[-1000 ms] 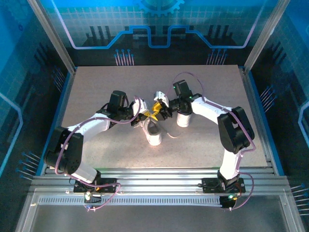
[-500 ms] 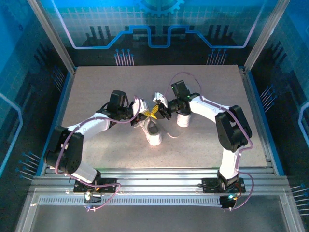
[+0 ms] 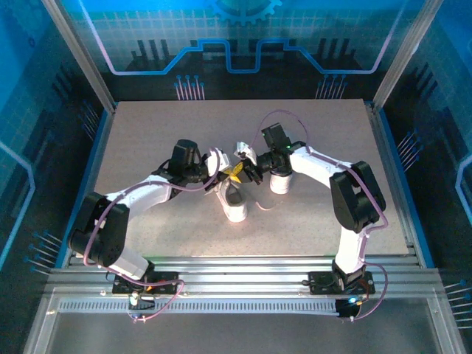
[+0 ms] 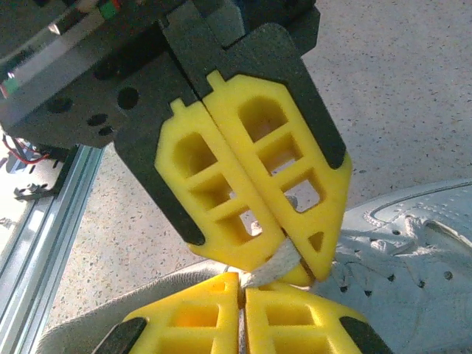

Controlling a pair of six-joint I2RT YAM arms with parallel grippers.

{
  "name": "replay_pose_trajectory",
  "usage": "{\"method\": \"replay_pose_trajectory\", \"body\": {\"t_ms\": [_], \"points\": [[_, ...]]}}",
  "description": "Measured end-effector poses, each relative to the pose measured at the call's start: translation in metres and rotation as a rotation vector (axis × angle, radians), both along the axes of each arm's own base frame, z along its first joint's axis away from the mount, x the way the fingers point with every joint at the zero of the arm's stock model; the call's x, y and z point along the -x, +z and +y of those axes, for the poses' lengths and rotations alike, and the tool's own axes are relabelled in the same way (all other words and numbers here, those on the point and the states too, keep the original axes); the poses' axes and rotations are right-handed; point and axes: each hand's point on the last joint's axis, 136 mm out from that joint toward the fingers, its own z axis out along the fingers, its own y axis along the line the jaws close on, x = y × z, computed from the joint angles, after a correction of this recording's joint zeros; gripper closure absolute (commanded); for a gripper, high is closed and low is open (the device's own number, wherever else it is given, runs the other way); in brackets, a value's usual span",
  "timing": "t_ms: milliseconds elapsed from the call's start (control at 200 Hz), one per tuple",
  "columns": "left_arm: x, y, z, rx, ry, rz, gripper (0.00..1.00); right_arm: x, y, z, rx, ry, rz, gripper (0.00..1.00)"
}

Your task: Tie the shoes

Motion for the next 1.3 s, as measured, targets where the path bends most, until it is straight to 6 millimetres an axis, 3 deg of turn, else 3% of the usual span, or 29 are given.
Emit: {"method": "replay_pose_trajectory", "body": {"t_ms": [495,825,1301], "points": [[-0.005,-0.009,-0.005,0.084,0.196,-0.005,1.00,-0.005,-0.009,-0.006,0.006,-0.093,0.058,0.96],[0.009,-0.015,0.002,0.163,0.263,0.036,0.99,0.006,-0.016,0.003,-0.012,-0.110,0.056,0.96],[0.024,-0.009,0.014,0.227,0.292,0.042,0.64,0.019,-0.027,0.005,0.024,-0.084,0.064,0.96]]}}
